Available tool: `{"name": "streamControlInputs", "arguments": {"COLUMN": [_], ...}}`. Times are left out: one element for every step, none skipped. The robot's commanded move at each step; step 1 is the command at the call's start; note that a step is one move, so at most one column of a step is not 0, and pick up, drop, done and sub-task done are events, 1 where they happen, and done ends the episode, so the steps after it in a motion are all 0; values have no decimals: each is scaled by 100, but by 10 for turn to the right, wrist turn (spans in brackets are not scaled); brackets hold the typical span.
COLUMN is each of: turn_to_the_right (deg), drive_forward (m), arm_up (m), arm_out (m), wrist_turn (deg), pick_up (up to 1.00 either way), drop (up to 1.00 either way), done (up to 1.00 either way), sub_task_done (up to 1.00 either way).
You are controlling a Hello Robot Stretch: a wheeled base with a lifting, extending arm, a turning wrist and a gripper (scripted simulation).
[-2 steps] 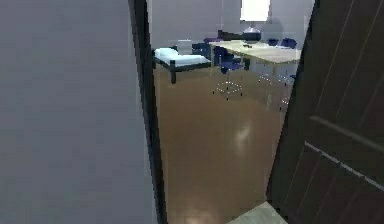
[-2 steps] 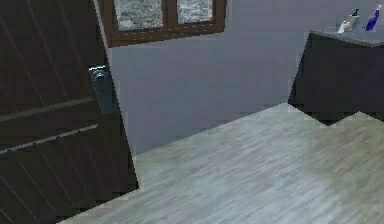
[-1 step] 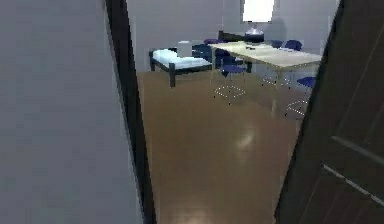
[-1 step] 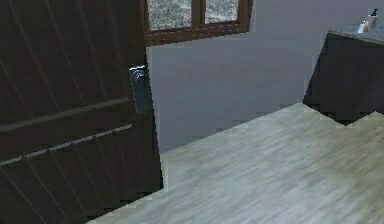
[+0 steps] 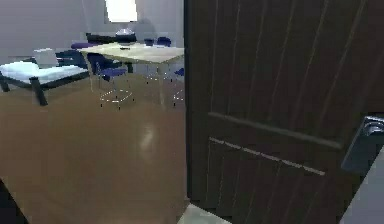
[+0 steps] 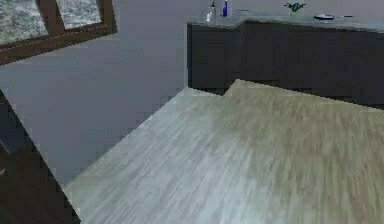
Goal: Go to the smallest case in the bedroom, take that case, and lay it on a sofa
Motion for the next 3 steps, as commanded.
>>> {"name": "streamControlInputs", "arguments": {"turn_to_the_right": [0, -300, 0], "drive_forward": [30, 0, 35], "arm_up": [0, 0, 0], "arm_out": [0, 0, 0], "wrist_turn": [0, 0, 0], "pick_up": [0, 0, 0], "drop": [0, 0, 0], "done": [0, 0, 0], "sub_task_done": [0, 0, 0]}}
